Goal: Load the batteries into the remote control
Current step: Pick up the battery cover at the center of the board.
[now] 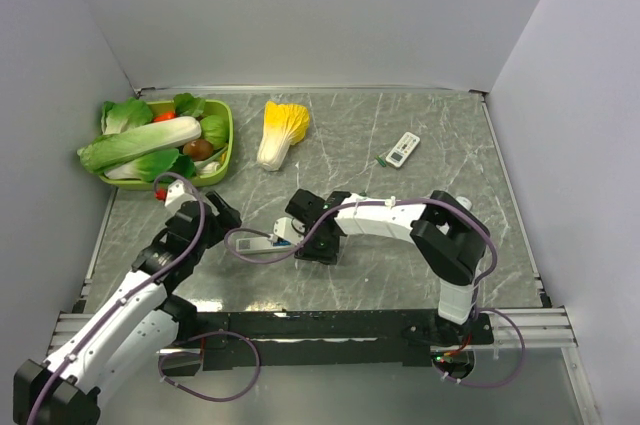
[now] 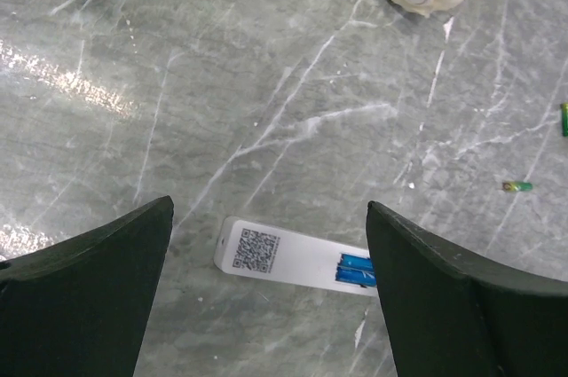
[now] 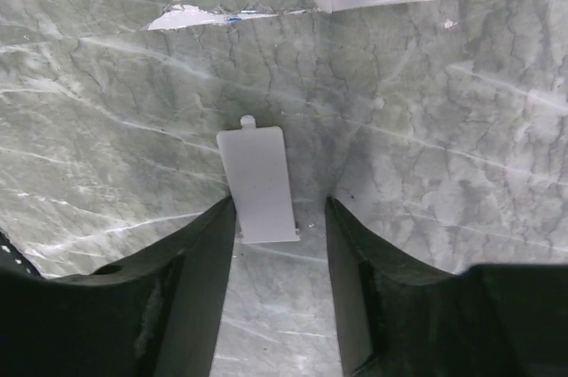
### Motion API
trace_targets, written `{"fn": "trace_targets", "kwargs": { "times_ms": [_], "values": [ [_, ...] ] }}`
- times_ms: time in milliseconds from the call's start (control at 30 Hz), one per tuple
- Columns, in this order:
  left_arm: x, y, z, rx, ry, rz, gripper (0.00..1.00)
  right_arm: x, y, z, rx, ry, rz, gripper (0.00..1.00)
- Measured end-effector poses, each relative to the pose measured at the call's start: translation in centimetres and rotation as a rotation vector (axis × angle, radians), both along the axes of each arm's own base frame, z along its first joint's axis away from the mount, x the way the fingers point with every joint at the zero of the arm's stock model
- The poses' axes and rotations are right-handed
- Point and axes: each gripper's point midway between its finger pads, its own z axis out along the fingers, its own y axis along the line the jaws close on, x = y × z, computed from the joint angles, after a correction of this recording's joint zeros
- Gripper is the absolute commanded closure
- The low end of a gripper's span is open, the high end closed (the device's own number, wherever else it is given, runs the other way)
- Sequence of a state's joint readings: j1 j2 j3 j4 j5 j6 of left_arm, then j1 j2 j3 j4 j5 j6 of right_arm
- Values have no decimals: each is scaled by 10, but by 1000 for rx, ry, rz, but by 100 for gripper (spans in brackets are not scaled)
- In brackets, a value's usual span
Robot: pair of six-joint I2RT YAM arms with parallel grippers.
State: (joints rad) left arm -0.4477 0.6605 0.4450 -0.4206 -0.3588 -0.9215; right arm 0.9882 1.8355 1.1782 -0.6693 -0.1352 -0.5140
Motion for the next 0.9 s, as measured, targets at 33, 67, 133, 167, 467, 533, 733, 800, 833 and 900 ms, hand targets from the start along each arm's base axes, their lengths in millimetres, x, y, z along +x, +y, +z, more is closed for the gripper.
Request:
{"fn": "trace_targets", "kwargs": {
  "times_ms": [33, 67, 133, 167, 467, 533, 733, 800, 833, 900],
  "values": [
    [1, 0, -2, 3, 7, 1, 7, 0, 0, 0, -2, -2, 3, 56],
    [2, 1, -4, 10, 14, 2, 7, 0, 1, 0, -3, -3, 7, 57],
    [5, 3, -8, 17, 29, 1, 7, -1, 1, 0, -4, -5, 15, 66],
    [6, 4, -9, 19, 33, 3, 6, -2, 2, 0, -6, -6, 21, 69],
    [27, 3, -24, 46, 106, -64, 11, -2, 2, 0, -14, -20, 43, 79],
    [34, -4, -23, 54, 113, -112, 12, -2, 2, 1, -13, -22, 43, 79],
    [70, -42, -4, 68, 87, -351, 16, -9, -4, 3, 2, -28, 46, 80],
    [79, -57, -2, 65, 78, -440, 18, -12, -8, 6, 9, -28, 47, 80],
    [82, -65, -2, 57, 82, -489, 19, -14, -10, 9, 11, -30, 47, 80],
    [86, -79, -5, 45, 96, -571, 19, -14, -11, 17, 30, -43, 47, 80]
  ]
}}
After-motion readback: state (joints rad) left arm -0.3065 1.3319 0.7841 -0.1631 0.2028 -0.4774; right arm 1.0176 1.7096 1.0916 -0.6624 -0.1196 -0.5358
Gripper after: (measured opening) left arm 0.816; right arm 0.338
